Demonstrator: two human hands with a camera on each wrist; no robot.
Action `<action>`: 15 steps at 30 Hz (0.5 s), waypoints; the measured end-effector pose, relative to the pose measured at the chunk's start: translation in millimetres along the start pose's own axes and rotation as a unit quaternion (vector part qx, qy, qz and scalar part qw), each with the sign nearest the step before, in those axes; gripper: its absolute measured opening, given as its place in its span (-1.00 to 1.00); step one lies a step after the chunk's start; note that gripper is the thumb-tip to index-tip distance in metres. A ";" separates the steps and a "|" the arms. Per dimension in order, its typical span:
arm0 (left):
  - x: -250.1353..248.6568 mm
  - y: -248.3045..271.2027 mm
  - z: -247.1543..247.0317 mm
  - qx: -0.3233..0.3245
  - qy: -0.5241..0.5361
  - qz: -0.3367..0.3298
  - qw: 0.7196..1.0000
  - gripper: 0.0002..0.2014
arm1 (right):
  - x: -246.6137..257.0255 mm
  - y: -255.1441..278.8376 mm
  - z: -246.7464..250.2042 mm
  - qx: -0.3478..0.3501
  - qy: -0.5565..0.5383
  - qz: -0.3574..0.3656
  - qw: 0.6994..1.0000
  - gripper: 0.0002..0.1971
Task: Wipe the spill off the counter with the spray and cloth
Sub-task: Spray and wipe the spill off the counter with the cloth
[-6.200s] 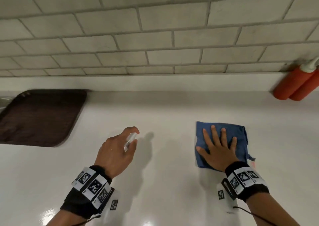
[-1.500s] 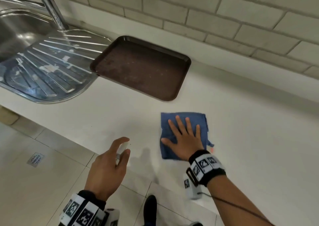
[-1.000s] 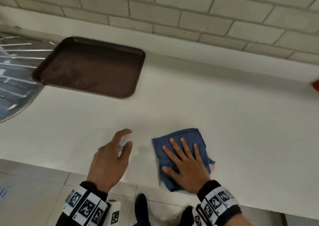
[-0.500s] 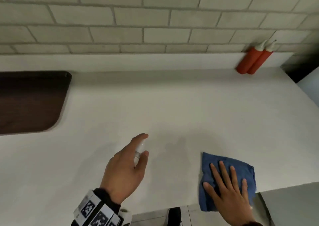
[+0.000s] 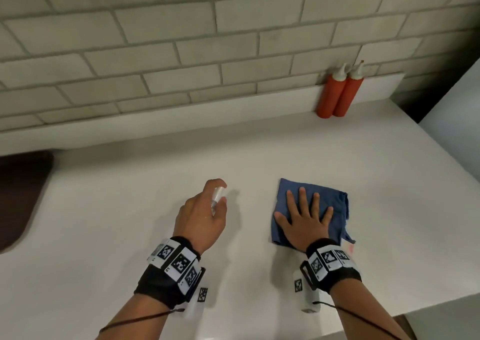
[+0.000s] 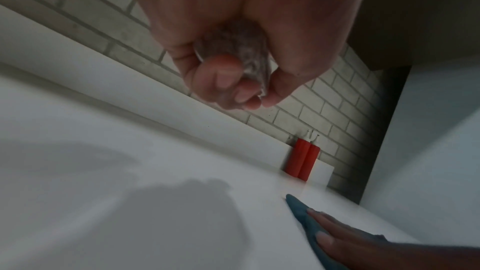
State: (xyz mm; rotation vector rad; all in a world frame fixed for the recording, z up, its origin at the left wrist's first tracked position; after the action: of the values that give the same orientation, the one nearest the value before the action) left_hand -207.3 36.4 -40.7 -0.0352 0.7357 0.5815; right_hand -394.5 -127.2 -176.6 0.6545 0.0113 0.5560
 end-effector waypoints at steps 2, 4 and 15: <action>-0.9 -12.3 3.8 -0.002 -0.015 0.005 1.000 -0.76 | -0.5 4.0 -5.5 -0.002 0.015 0.021 1.000 -0.11; -3.8 -27.0 8.7 0.001 -0.027 0.006 1.000 -0.72 | -4.3 -2.3 -2.8 0.008 0.031 0.036 0.999 -0.08; 8.9 -85.7 63.9 -0.047 -0.074 0.053 0.995 -0.69 | 51.0 -135.7 93.2 0.044 0.054 0.075 0.995 -0.21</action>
State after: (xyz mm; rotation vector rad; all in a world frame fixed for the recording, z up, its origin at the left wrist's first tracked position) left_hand -118.3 -16.9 -13.1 -0.0387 0.5683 0.7127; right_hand -268.0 -244.2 -172.7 0.7131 0.0896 0.7380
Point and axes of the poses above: each hand's wrist, its own y-axis away from the middle knuckle, its own z-axis out of the back of the hand, x = y × z, the point moved 9 cm from there along -y, towards the middle knuckle, and after that the axes turned 11 degrees about x, right-handed, at the moved point
